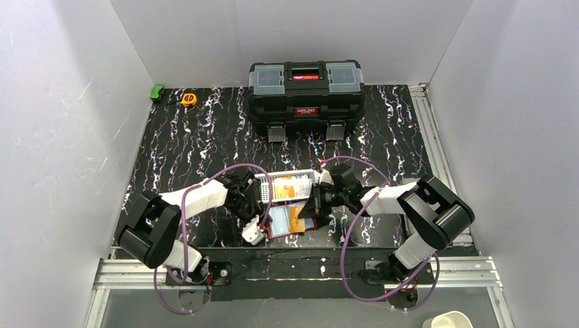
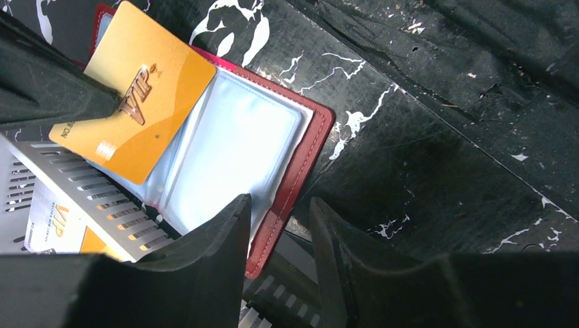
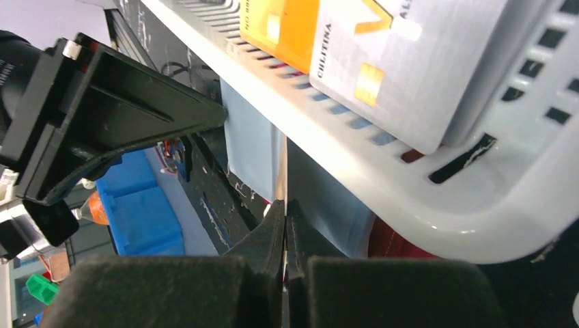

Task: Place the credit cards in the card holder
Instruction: Insert the credit card into the card holder.

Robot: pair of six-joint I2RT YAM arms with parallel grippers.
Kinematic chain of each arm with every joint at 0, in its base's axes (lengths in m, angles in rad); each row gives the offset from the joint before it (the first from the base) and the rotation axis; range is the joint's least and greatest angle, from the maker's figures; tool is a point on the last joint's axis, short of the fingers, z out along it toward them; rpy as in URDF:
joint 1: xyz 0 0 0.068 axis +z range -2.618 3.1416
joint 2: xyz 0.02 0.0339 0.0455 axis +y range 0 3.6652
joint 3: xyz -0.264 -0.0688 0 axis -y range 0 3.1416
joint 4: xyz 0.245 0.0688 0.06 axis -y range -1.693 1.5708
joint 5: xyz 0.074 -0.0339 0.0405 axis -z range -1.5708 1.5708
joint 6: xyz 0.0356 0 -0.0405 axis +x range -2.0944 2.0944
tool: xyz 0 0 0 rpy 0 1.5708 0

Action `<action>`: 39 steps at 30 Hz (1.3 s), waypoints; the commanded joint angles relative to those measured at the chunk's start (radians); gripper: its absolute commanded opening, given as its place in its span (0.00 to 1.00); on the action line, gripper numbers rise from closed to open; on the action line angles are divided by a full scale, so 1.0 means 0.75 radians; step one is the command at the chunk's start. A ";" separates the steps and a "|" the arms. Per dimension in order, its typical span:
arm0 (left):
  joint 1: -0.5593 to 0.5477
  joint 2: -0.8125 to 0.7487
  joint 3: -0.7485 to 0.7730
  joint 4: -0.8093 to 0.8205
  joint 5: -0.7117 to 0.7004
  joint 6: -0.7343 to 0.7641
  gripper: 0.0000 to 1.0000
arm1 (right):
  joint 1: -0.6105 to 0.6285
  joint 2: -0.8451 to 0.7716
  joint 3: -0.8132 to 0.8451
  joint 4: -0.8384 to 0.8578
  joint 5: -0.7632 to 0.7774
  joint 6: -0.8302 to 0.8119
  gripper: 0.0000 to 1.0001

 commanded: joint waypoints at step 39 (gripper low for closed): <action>-0.017 0.022 -0.047 -0.250 0.009 0.413 0.26 | -0.107 0.129 -0.154 0.642 -0.173 0.233 0.01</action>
